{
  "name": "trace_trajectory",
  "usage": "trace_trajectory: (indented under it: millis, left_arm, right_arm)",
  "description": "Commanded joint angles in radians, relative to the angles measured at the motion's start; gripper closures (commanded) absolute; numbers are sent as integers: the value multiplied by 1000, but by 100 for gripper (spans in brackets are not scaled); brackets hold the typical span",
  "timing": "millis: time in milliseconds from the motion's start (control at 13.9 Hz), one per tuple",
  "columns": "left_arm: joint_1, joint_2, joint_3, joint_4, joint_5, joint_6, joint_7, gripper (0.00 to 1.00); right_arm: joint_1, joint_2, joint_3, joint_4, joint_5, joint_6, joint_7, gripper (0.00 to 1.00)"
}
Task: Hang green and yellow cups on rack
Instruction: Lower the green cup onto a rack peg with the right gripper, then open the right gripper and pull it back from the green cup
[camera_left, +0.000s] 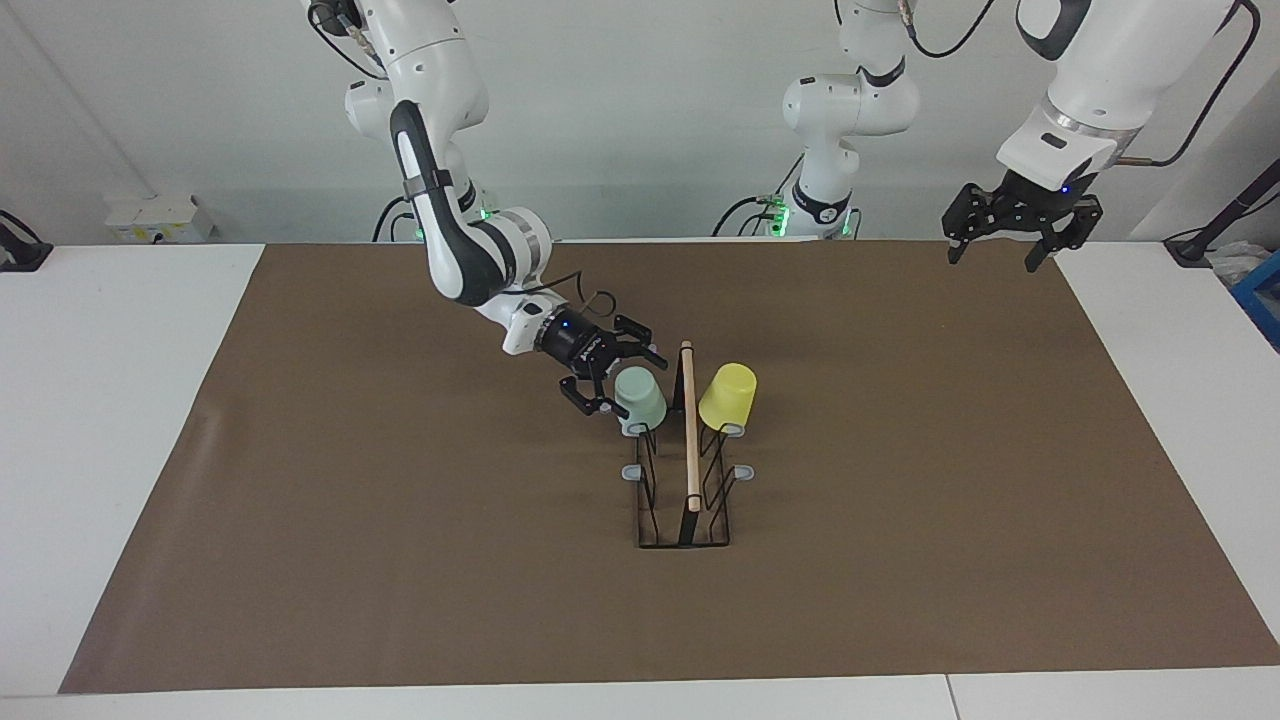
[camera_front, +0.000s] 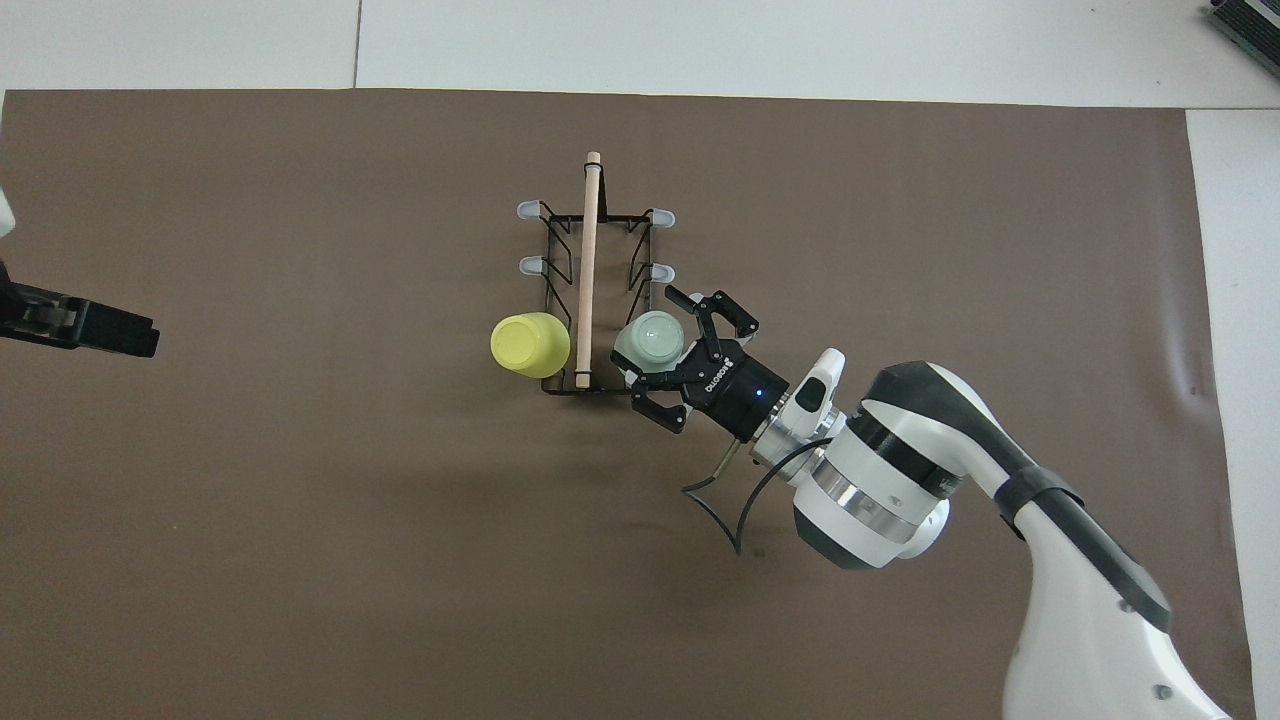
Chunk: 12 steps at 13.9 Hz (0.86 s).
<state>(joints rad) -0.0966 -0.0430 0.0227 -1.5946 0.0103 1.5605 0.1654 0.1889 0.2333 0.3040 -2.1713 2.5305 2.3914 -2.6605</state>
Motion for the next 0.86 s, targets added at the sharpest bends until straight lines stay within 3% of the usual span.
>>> trace_trajectory:
  millis: [0,288,793]
  left_arm:
    - [15,-28,-10,-28,-4,1,2,0]
    - [15,-28,-10,-27,-4,0,2,0]
    - [15,-28,-10,-28,-4,0,2,0]
  right_arm:
    - [-12,-45,38,24,59,97,36,0]
    - [-16,-86,55,65,50,250,60,0]
    - [-14,-149,53,114,-99,443,68,0]
